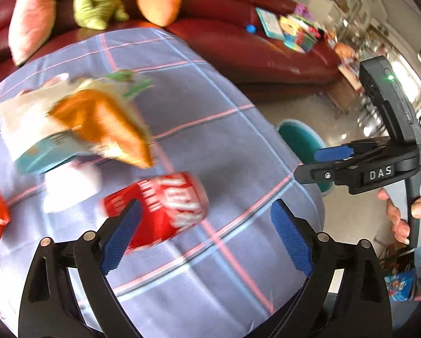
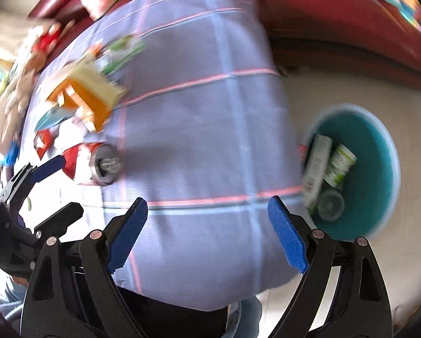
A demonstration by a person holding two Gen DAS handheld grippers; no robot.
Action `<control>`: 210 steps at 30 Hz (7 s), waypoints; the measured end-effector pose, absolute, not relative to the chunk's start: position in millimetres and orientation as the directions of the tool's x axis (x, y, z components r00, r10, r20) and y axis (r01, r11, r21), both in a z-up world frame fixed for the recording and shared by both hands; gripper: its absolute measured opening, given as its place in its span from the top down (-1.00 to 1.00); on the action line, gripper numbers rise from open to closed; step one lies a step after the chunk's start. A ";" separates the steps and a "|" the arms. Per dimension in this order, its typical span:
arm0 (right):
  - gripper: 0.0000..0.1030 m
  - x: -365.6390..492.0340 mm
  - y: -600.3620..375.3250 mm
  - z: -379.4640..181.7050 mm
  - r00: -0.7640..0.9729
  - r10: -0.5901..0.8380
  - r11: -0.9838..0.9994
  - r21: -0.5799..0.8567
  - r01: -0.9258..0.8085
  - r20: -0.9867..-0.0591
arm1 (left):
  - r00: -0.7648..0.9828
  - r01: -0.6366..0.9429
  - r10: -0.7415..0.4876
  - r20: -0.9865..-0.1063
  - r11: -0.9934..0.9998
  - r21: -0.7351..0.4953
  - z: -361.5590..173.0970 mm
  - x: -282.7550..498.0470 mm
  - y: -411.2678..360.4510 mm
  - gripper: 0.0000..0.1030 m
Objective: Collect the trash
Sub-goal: 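Move both tools back over the table toward the red can, then grasp the red Coca-Cola can with the right tool while the left tool grasps the white tissue, then carry the can and tissue toward the trash bin, then open both tools to drop the can and tissue into the bin, then move both tools back over the table toward the snack bags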
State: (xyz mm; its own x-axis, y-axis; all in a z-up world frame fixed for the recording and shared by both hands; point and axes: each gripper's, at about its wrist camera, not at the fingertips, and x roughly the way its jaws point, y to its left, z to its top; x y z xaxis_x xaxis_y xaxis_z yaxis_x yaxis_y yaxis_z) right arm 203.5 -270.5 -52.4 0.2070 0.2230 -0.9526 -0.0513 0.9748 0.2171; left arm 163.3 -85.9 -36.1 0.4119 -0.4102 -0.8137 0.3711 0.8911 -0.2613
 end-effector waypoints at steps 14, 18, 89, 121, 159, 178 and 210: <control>-0.62 235.6 -129.5 -57.4 0.116 0.174 0.929 0.124 -0.349 -0.978 | 0.487 0.175 -0.294 -0.822 0.955 -0.238 -48.8 145.2 49.1 -0.81; -0.62 237.8 -92.7 -68.6 0.086 0.120 0.889 0.068 -0.453 -0.989 | 0.485 0.125 -0.271 -0.831 0.962 -0.241 -58.3 141.1 78.8 -0.81; -0.32 256.0 -173.0 -26.3 0.303 0.213 0.962 0.146 -0.229 -0.929 | 0.604 0.248 -0.347 -0.717 0.937 -0.245 43.5 204.4 42.0 0.96; -0.32 160.8 -405.6 -36.7 0.420 0.137 0.968 0.212 0.138 -0.897 | 0.399 0.624 -0.517 -0.757 0.758 -0.190 43.4 194.8 -228.6 0.96; -0.32 134.2 -559.9 -77.9 0.348 0.084 0.900 0.221 0.376 -0.934 | 0.224 0.653 -0.413 -0.883 0.736 -0.178 -92.3 233.0 -399.5 -0.68; -0.48 168.9 -532.7 -92.5 0.298 0.121 0.911 0.226 0.345 -0.947 | 0.267 0.605 -0.381 -0.885 0.781 -0.154 -87.7 220.3 -347.3 -0.81; -0.78 169.7 -388.8 -71.6 0.292 0.111 0.950 0.188 0.250 -0.950 | 0.369 0.450 -0.400 -0.839 0.867 -0.215 -58.5 188.7 -180.4 -0.82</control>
